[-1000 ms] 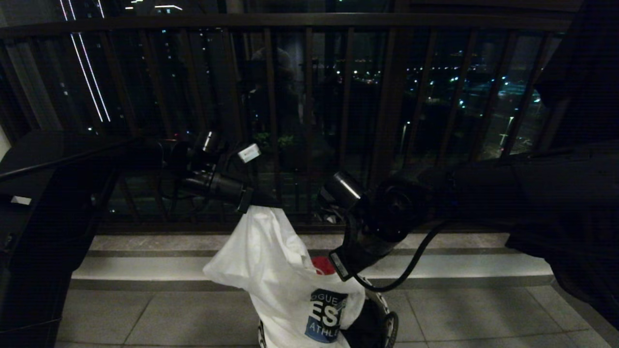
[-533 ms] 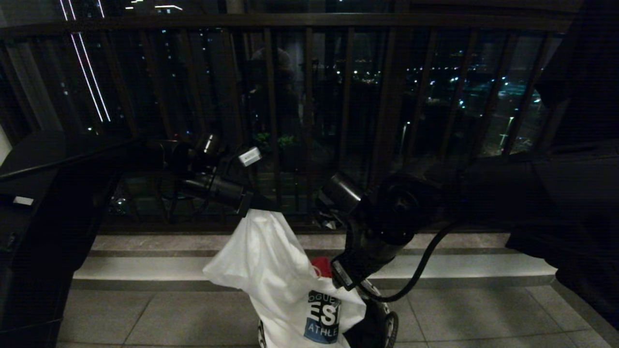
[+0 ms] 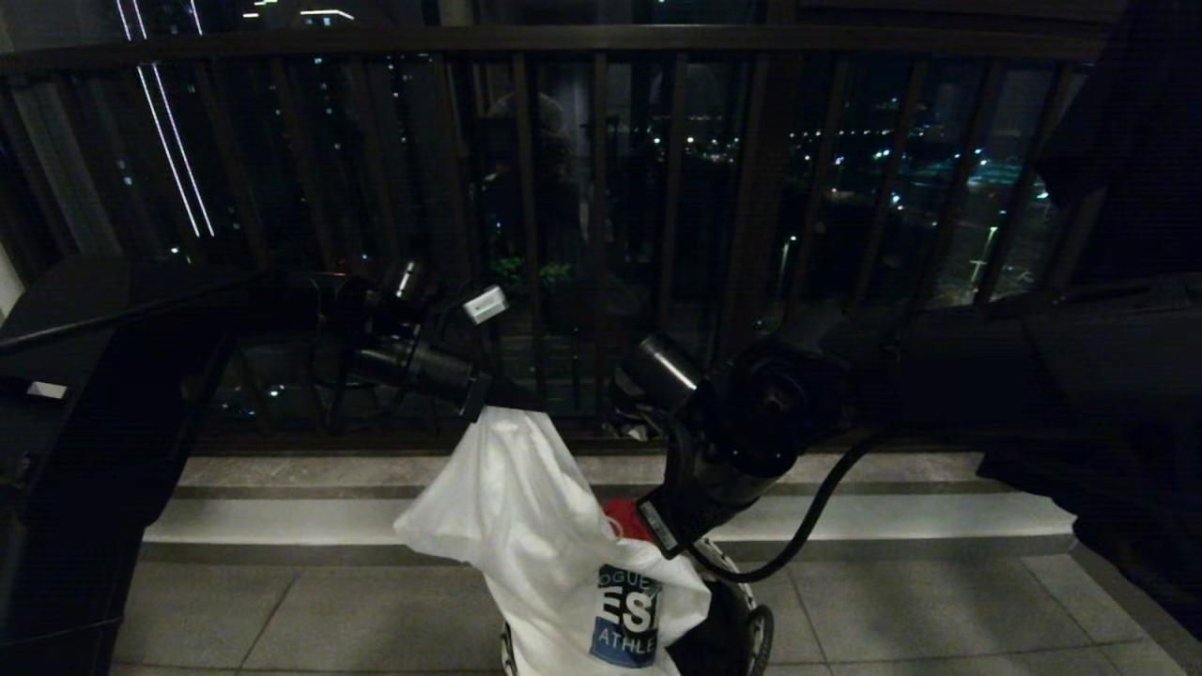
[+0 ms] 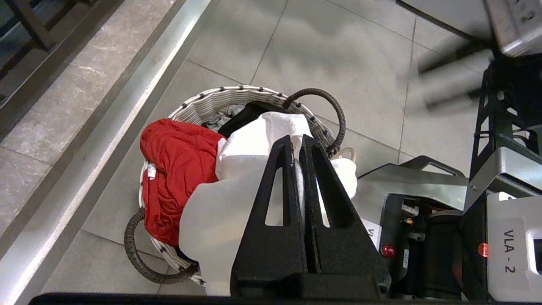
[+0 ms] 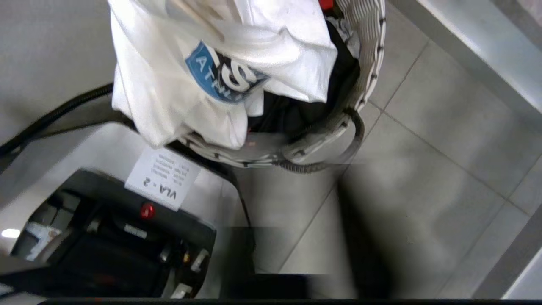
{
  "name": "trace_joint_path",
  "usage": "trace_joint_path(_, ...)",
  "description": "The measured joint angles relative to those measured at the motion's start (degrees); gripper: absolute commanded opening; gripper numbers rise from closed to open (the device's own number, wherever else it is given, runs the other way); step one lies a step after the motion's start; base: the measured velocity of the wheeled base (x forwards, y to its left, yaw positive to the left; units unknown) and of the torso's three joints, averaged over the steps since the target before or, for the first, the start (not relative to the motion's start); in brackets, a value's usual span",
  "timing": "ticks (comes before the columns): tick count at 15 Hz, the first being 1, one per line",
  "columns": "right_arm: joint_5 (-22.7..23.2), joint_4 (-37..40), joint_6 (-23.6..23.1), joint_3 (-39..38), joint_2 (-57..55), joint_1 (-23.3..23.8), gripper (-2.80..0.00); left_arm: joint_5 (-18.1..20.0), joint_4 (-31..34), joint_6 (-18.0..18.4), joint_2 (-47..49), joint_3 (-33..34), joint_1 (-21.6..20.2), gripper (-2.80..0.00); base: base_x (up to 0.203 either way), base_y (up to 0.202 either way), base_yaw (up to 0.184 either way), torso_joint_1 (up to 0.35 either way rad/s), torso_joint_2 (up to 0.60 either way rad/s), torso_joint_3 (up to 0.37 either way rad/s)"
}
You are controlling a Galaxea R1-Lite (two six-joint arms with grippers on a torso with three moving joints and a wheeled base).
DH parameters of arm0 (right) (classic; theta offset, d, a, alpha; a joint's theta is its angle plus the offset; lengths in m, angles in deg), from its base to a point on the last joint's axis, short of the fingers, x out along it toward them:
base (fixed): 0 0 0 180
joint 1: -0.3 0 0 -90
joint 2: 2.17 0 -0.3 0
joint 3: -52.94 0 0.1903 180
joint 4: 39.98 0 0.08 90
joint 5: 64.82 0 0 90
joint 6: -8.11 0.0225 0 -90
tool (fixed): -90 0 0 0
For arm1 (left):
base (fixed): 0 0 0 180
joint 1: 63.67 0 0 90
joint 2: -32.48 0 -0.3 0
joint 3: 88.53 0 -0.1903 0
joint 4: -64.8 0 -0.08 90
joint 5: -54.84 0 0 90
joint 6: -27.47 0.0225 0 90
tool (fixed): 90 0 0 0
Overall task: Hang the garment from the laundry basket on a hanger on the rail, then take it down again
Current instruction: Hang the clothes on the clothes rack
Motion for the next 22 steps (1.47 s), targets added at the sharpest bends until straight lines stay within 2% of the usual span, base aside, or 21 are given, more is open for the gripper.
trace_joint_path(4, -0.14, -0.60, 0.17, -0.13, -0.85, -0.74, -2.80, 0.01, -0.02, 0.11, 0.00, 0.05, 0.00, -2.80, 0.000, 0.000, 0.000, 0.000, 0.00, 0.000)
trace_joint_path(5, -0.14, -0.83, 0.25, -0.13, -0.98, -0.88, 0.00, 0.01, 0.00, 0.14, 0.00, 0.07, 0.00, -2.80, 0.000, 0.000, 0.000, 0.000, 0.00, 0.000)
trace_joint_path(11, -0.56, -9.10, 0.16, -2.88, -1.90, -1.18, 0.00, 0.03, -0.02, 0.21, -0.10, 0.11, 0.02, -2.80, 0.000, 0.000, 0.000, 0.000, 0.00, 0.000)
trace_joint_path(15, -5.39, -13.88, 0.20, -3.28, -4.15, -1.20, 0.00, 0.01, -0.18, 0.17, -0.11, -0.12, -0.11, -2.80, 0.000, 0.000, 0.000, 0.000, 0.00, 0.000)
trace_joint_path(22, -7.66, -18.90, 0.39, -3.52, -6.18, -1.27, 0.00, 0.45, -0.38, -0.02, -0.24, -0.20, -0.63, -2.80, 0.000, 0.000, 0.000, 0.000, 0.00, 0.000)
